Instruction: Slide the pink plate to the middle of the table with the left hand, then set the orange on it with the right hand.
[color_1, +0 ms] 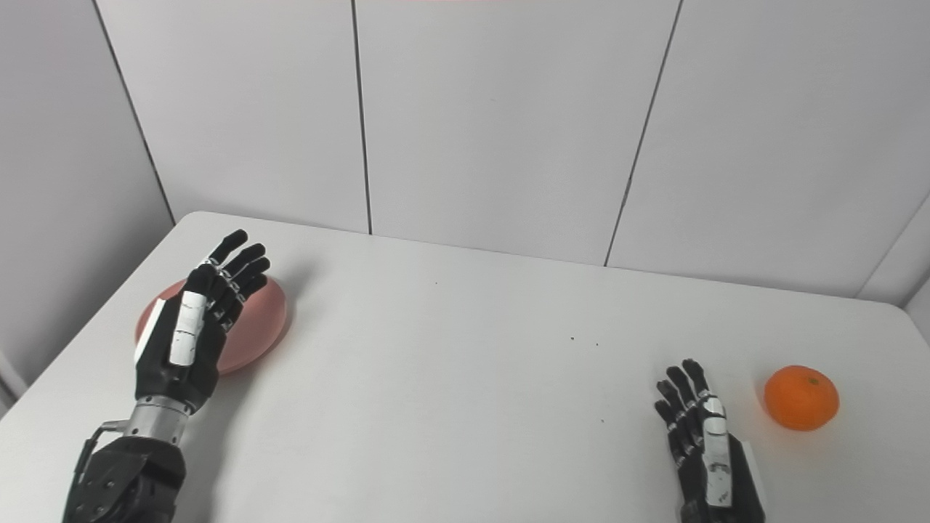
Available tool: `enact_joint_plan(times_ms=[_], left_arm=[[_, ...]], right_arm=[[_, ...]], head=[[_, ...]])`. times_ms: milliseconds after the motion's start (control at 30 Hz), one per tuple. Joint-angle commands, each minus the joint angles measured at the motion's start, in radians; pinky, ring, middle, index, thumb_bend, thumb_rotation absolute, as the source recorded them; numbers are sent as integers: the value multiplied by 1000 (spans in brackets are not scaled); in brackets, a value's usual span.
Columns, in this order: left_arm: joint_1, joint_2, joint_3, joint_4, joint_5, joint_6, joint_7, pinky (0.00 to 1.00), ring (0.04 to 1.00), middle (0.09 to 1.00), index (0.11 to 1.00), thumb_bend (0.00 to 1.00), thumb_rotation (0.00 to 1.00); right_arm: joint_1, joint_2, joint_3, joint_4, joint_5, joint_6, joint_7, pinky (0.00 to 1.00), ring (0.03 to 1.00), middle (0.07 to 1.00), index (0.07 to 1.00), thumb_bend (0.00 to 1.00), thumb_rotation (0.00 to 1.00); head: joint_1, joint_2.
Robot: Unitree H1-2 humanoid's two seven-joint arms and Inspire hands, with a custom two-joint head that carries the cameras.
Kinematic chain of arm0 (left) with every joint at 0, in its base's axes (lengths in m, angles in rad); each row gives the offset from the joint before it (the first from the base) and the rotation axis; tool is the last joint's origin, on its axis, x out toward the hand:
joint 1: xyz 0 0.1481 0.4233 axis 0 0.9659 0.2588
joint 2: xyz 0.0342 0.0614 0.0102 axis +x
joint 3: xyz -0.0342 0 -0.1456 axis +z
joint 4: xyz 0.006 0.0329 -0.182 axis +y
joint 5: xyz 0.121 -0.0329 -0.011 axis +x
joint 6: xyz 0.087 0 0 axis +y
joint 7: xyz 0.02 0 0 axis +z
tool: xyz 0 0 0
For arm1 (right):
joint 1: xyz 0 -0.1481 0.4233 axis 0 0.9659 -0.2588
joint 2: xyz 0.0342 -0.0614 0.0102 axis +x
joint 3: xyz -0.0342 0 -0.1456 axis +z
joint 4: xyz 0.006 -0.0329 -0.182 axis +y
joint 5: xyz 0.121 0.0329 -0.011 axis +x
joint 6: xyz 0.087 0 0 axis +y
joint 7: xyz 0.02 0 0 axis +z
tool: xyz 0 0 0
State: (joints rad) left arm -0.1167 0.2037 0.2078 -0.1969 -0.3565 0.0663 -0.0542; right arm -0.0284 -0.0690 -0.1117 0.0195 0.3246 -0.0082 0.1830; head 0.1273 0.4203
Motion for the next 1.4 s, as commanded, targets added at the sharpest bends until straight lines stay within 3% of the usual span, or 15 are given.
enact_joint_plan(times_ms=[0,167,267,400,567,900,1167,1367], left_arm=[[-77,50,15,-52,-24,8,-26,868,857,840,825,1000,814],[-124,96,54,-97,-32,63,6,856,847,835,806,1000,815],[-146,129,84,-98,-28,79,6,870,865,861,831,999,871],[-183,175,154,-93,-69,151,27,895,881,873,855,1000,877],[-218,215,197,-54,-60,192,54,901,884,876,864,927,937],[-276,277,214,146,-38,160,26,902,875,862,869,1000,863],[-289,288,228,304,-52,101,-21,937,897,874,907,1000,817],[-297,290,228,414,-48,42,-63,862,890,887,912,1000,785]], right_arm=[[83,24,6,102,2,-10,6,963,940,941,955,757,917],[80,24,4,110,0,-14,6,960,940,941,955,756,914],[80,23,6,112,-3,-18,7,956,939,940,956,751,917],[79,23,6,114,-4,-17,5,955,939,940,954,754,917],[73,27,3,121,-6,-17,4,948,931,934,950,754,907],[72,28,-1,127,-14,-25,7,949,927,933,948,748,909],[73,27,-1,124,-18,-21,5,947,924,934,948,751,914],[75,27,-1,125,-20,-23,7,944,922,935,950,748,914]], head=[[2,1],[4,-1],[4,-1],[3,-1],[3,-4],[-1,-3],[-3,0],[-5,4]])
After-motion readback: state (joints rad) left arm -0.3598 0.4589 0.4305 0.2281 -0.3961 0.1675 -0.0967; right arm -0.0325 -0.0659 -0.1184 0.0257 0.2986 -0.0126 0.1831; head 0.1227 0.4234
